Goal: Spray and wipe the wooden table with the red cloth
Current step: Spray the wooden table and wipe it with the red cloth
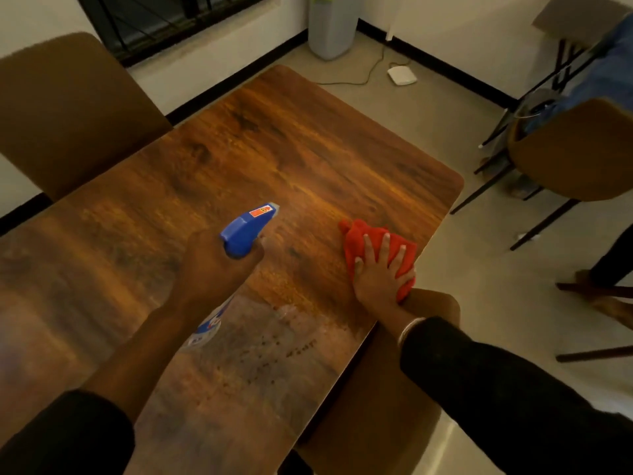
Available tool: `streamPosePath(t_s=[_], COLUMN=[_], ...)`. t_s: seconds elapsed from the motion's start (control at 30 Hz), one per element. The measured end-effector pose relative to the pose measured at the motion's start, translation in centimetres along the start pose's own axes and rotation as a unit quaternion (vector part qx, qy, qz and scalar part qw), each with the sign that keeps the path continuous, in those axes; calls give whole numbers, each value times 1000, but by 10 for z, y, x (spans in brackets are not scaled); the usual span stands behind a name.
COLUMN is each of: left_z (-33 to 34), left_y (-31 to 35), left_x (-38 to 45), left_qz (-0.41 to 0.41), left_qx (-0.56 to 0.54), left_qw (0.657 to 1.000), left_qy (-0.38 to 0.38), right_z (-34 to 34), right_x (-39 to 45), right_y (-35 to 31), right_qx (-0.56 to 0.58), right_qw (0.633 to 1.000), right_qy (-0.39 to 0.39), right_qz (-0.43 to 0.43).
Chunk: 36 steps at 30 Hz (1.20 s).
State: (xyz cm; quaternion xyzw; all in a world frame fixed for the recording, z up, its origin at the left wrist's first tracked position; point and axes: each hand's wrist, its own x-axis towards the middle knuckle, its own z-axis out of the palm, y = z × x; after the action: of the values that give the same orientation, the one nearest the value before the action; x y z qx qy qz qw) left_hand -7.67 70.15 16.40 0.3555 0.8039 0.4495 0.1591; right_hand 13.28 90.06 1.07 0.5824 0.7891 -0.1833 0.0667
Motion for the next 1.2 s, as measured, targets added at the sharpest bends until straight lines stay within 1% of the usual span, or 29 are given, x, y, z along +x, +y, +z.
streamPosePath(t_s=[0.07,0.1,0.17,0.23,0.27,0.37,0.47,0.53,0.6,0.67,0.7,0.77,0.83,0.9,1.0,1.1,1.13,1.17,1.2], left_z=[-7,-12,-22,-33,-39,-56,-71,-79,-83,-85,-87,-92,-98,-105,-121,-144,-151,-159,-166], left_y=[-2,-2,-3,-4,-4,-7,-15,-21,-25,-27,-28,-32,-38,-43,-47,-59,-65,-71,-77], left_x=[-3,-3,-4,-10,-15,-34,-57,-76,-96,-113,-120,-130,-140,-155,-186,-225,-235,-247,-257], left_qz=[-4,-4,-1,-2,-2,-18,-46,-76,-101,-114,-120,-130,-137,-136,-144,-164,-174,-184,-197], left_qx=[19,23,31,45,50,44,36,47,56,56,51,46,46,50,44,29,25,25,28], left_qw=[1000,1000,999,998,998,998,996,993,991,989,988,985,983,983,980,972,969,965,960], left_qy=[3,6,17,32,36,43,67,71,68,74,83,100,112,114,126,165,175,187,197], right_z=[23,39,71,85,83,65,52,57,63,72,79,92,98,94,84,91,96,105,115], right_x=[-41,-70,-140,-177,-173,-110,-55,-43,-48,-70,-85,-118,-126,-109,-85,-94,-104,-120,-140], right_y=[-20,-26,-25,-14,-12,-27,-78,-119,-148,-157,-154,-138,-130,-145,-188,-229,-239,-251,-262], right_qx=[4,4,-11,-29,-48,-109,-119,-120,-112,-118,-126,-151,-167,-161,-133,-95,-89,-93,-104], right_qw=[1000,998,988,970,960,925,918,919,922,912,896,850,827,837,880,918,925,922,910], right_qy=[-23,-40,-59,-86,-100,-87,-62,-57,-53,-53,-53,-68,-79,-77,-78,-74,-71,-65,-60], right_qz=[-7,-42,-145,-224,-257,-353,-374,-371,-366,-389,-423,-501,-531,-517,-449,-378,-363,-369,-397])
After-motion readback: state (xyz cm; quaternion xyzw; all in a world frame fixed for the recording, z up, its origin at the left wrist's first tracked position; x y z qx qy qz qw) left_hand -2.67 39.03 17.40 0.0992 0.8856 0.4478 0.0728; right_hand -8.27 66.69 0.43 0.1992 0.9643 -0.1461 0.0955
